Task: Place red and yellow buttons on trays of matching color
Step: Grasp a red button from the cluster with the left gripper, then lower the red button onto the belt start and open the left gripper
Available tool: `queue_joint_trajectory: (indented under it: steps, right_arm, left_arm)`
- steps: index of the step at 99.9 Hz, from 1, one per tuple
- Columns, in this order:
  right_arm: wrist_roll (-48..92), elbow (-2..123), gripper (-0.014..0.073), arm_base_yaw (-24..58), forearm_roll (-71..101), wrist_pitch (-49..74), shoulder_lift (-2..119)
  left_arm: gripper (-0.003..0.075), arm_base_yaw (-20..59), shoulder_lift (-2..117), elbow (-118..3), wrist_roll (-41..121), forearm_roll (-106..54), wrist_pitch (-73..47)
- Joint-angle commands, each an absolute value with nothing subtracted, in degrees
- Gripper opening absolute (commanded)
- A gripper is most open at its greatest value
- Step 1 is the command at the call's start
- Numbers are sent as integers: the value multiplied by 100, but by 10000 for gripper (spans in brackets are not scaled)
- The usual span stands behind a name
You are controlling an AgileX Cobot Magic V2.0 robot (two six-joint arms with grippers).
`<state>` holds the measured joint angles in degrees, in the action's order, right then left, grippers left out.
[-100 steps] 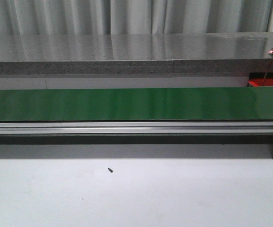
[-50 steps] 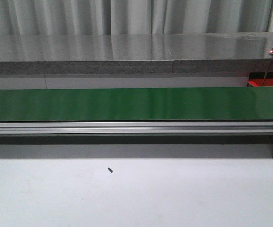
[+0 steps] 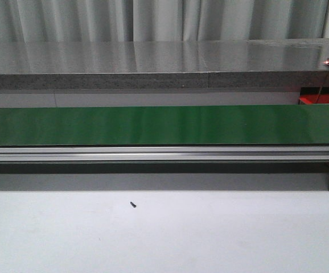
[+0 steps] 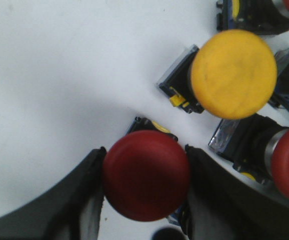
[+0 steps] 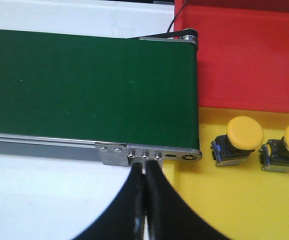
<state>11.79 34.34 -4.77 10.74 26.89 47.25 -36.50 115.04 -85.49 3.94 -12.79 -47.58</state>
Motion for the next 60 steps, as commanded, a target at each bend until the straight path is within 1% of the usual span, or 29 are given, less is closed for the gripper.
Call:
queue_joint_trajectory:
  steps: [1, 5, 10, 42, 60]
  right_arm:
    - [1184, 3586, -70, -473, 1084, 2302, 4669]
    - [1184, 3586, -70, -473, 1084, 2302, 4669]
    - [1184, 3586, -70, -473, 1084, 2302, 4669]
    - [1184, 3586, -70, -473, 1084, 2302, 4669]
    - [1184, 3586, -70, -473, 1084, 2302, 4669]
  left_arm:
    - [196, -3663, 11187, -8792, 341, -1391, -4600]
    - [169, -3663, 11162, -8820, 352, -1377, -4639]
    - [157, -3663, 11112, -8849, 378, -1377, -4670]
    - [158, -3642, 10005, -8890, 564, -1355, -4899]
    - [158, -3048, 9578, -8890, 706, -1355, -5004]
